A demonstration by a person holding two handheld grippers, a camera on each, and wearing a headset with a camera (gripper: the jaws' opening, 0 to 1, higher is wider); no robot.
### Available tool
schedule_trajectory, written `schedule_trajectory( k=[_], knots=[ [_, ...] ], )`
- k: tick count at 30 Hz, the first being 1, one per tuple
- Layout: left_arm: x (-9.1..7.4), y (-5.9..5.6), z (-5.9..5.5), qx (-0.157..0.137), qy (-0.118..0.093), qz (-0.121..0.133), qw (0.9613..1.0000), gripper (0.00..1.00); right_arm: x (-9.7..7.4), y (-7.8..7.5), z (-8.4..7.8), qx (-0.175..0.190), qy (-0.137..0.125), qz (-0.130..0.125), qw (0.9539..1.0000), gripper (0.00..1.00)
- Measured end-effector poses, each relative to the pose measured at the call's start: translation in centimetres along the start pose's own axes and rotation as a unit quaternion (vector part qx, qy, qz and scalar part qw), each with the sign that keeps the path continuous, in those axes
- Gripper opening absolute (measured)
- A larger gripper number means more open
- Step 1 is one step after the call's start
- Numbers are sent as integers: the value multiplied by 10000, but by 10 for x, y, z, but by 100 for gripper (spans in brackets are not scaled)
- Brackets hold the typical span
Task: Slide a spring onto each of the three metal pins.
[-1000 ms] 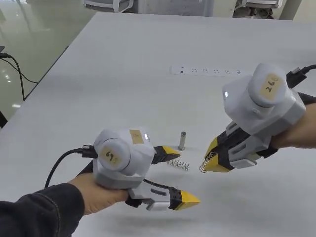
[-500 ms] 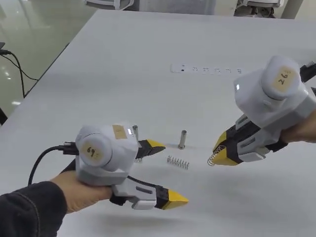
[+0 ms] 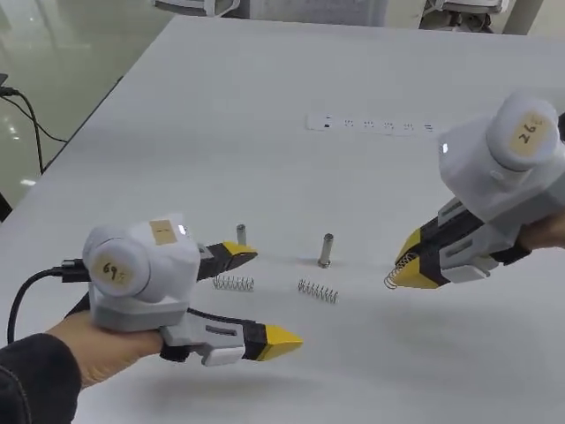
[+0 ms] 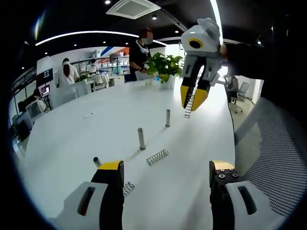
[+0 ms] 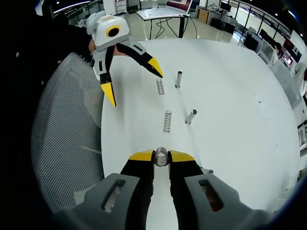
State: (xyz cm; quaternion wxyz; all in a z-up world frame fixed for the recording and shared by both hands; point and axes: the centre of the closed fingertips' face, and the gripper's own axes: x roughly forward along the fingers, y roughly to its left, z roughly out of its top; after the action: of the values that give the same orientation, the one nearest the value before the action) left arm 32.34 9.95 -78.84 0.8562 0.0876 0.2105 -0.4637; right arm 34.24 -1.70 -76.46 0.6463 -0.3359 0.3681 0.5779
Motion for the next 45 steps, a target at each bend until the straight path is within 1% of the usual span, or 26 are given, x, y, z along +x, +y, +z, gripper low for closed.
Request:
schedule_trajectory(
  k=[5,9,15,18,20,23,26,29,33,38,45],
  knots=[
    [-8,8,-3,-126,-48,179,9997,72,-7,-9,-2,55,-3,-94,9999,13],
    [-14,14,-4,-218,-129,323,9992,72,-11,-18,-4,94,35,-175,9998,13],
    [-17,16,-5,-305,-171,439,9984,72,-14,-32,-8,133,139,-275,9994,13],
    [-17,15,-6,-325,-173,451,9983,72,-17,-42,-13,183,224,-369,9989,13],
    [-16,14,-6,-327,-166,450,9983,71,-18,-47,-16,214,269,-403,9986,13],
    [-16,14,-6,-333,-170,451,9983,71,-18,-55,-25,207,447,-489,9976,13],
    [-15,15,-6,-340,-187,458,9982,71,-17,-60,-31,275,484,-484,9973,13],
    [-15,15,-5,-334,-192,459,9982,71,-15,-66,-37,335,548,-534,9965,13],
    [-15,15,-4,-331,-196,452,9982,71,-15,-72,-41,418,546,-558,9961,13],
    [-15,16,-4,-340,-208,451,9982,71,-10,-78,-47,443,620,-579,9954,13],
    [-15,17,-4,-338,-203,453,9982,71,-5,-82,-48,477,654,-554,9952,13]
  ],
)
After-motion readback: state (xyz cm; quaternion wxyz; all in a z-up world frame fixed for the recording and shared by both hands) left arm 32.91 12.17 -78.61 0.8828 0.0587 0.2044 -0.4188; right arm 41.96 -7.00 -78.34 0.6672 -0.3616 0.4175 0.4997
